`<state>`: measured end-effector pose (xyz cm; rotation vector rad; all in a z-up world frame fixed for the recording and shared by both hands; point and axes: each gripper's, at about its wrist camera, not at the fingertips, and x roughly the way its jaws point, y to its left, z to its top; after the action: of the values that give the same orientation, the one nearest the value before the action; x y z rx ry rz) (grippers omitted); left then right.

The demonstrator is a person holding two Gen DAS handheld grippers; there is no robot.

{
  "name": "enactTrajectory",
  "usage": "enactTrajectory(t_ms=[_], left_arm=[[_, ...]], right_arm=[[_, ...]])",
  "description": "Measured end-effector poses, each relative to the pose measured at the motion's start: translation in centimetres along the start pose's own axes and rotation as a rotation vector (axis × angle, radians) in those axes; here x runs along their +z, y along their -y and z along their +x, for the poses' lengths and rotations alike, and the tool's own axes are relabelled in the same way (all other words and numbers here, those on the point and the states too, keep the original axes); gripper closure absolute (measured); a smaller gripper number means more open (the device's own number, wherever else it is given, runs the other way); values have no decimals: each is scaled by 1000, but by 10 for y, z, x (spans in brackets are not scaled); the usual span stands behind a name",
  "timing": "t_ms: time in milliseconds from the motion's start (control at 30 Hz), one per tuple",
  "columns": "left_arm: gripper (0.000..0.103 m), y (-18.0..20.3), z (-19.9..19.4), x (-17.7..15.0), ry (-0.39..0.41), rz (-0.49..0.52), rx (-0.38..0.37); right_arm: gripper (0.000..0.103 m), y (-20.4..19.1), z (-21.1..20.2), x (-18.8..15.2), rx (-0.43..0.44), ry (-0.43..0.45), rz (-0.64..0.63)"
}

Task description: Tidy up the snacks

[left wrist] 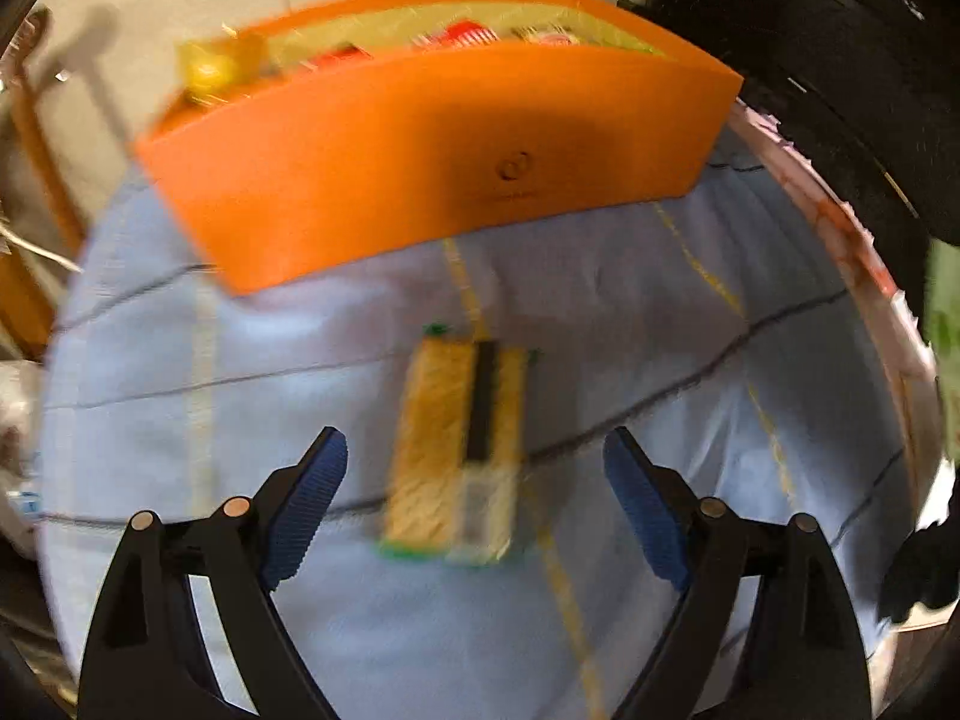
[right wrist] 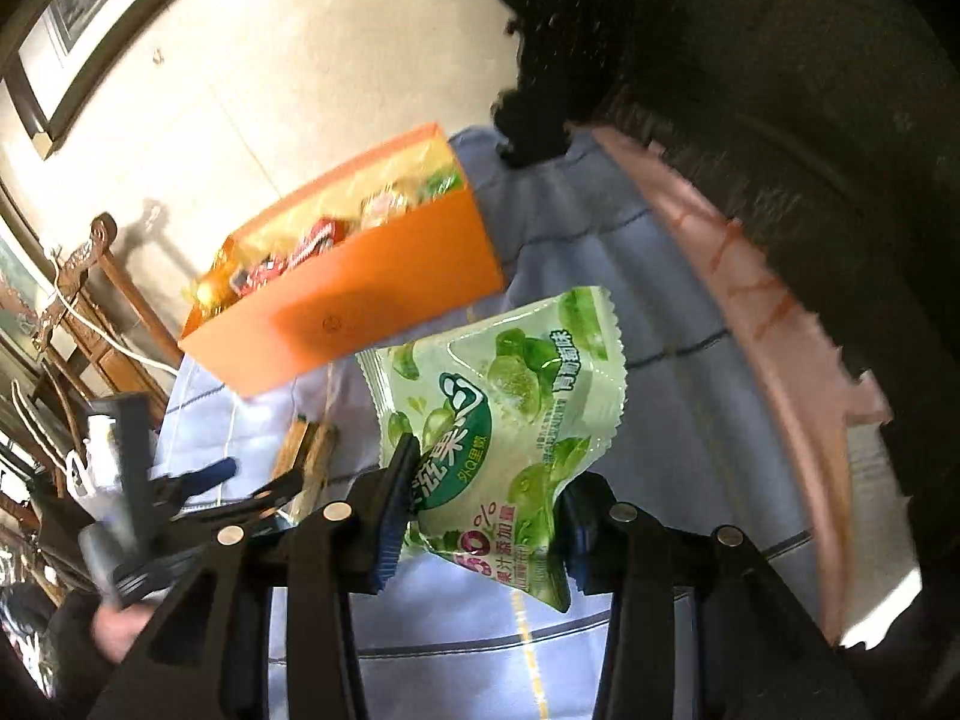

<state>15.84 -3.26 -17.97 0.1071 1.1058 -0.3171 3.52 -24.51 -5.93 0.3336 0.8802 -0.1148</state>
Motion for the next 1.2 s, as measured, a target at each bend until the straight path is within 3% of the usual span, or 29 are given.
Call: enactTrajectory(t_ms=[33, 100, 133, 267, 367, 500, 600, 667, 700, 767, 833, 867, 933, 967, 1033, 1100, 1200], left_arm=[[31, 0, 11, 3, -25, -7, -18], [54, 0, 30, 5, -52, 5, 35], [56, 5, 29, 5, -30, 49, 56], [57, 1, 28, 4, -63, 4, 25], [57, -5, 19, 3, -45, -2, 37], [57, -17, 17, 5, -59, -37, 53], [57, -21, 16, 4, -58, -38, 60], [57, -22, 14, 3, -56, -38, 61], [57, -23, 13, 2, -54, -43, 52], [57, -26, 13, -1, -58, -45, 58], [57, -28, 16, -6, -70, -27, 93], [57, -30, 17, -9, -80, -25, 102], [57, -30, 14, -12, -82, -21, 87], [57, -30, 13, -13, -81, -21, 79], [57, -28, 12, -13, -70, -13, 51], [57, -25, 14, -15, -65, 18, 68], [57, -20, 16, -11, -61, 32, 51]], right_arm=[[61, 4, -5, 2, 1, 9, 5], [61, 10, -13, 5, 3, 26, 16], [62, 12, -19, 7, 3, 39, 22], [62, 19, -38, 20, 3, 98, 36], [62, 16, -46, 31, 10, 138, 29], [63, 8, -33, 34, 6, 104, -22], [4, -17, 0, 13, -87, 63, -206], [3, -28, 30, -8, -44, -2, -208], [3, -36, 59, -21, -60, -63, -200], [3, -47, 95, -36, -127, -76, -196], [3, -57, 120, -44, -130, -120, -222], [3, -64, 126, -46, -92, -153, -291], [3, -86, 118, -51, 18, -203, -580], [4, -99, 108, -59, 23, -217, -833], [4, -112, 98, -74, -2, -269, -1218], [4, -114, 102, -80, -7, -386, -1508], [4, -107, 130, -74, -26, -555, -1725]])
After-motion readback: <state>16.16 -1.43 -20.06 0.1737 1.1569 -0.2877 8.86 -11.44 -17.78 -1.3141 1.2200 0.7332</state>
